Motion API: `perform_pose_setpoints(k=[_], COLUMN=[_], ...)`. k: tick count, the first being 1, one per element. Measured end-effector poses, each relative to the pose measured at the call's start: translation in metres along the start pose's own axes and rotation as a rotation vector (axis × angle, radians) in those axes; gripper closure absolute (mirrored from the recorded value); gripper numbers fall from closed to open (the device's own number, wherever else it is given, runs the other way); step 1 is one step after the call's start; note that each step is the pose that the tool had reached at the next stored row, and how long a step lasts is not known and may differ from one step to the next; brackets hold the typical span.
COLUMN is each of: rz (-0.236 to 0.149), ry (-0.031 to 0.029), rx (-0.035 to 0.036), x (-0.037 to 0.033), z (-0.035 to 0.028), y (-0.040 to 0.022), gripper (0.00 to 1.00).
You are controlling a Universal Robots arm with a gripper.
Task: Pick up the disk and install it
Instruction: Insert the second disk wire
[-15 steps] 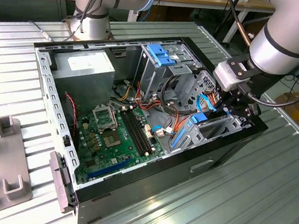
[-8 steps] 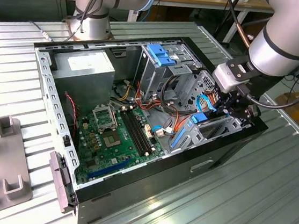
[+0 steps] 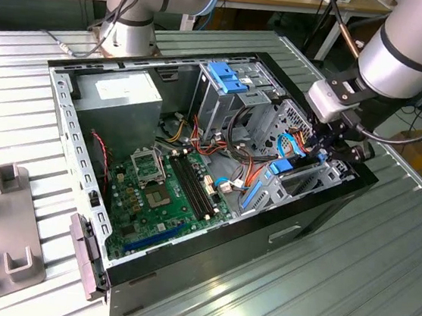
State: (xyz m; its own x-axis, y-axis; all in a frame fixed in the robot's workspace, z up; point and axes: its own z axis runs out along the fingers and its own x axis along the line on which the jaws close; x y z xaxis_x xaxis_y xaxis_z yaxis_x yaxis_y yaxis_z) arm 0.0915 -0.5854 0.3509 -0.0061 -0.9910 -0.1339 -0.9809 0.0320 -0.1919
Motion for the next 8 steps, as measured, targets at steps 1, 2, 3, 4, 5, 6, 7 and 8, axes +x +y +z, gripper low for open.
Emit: perform_pose_setpoints(k=[1, 2, 3, 4, 5, 6, 7, 8], rz=[0.000, 0.000, 0.000, 0.000, 0.001, 0.005, 0.008, 0.010], ry=[-0.0002, -0.0002, -0.0003, -0.0002, 0.0001, 0.0015, 0.0020, 0.0027], rx=[0.0000, 0.0000, 0.0000, 0.0000, -0.0058, -0.0391, -0.0624, -0.0806], x=[0.0000, 0.0000, 0.0000, 0.0000, 0.0000, 0.0000, 0.0000, 0.0000], z=[0.0001, 0.0001, 0.0001, 0.0000, 0.0000, 0.0001, 0.0004, 0.0005], y=[0.0000, 0.0000, 0.0000, 0.0000, 0.0000, -0.0002, -0.0003, -0.0005], gripper=[0.76, 0.76, 0.76, 0.76, 0.76, 0.76, 0.76, 0.76])
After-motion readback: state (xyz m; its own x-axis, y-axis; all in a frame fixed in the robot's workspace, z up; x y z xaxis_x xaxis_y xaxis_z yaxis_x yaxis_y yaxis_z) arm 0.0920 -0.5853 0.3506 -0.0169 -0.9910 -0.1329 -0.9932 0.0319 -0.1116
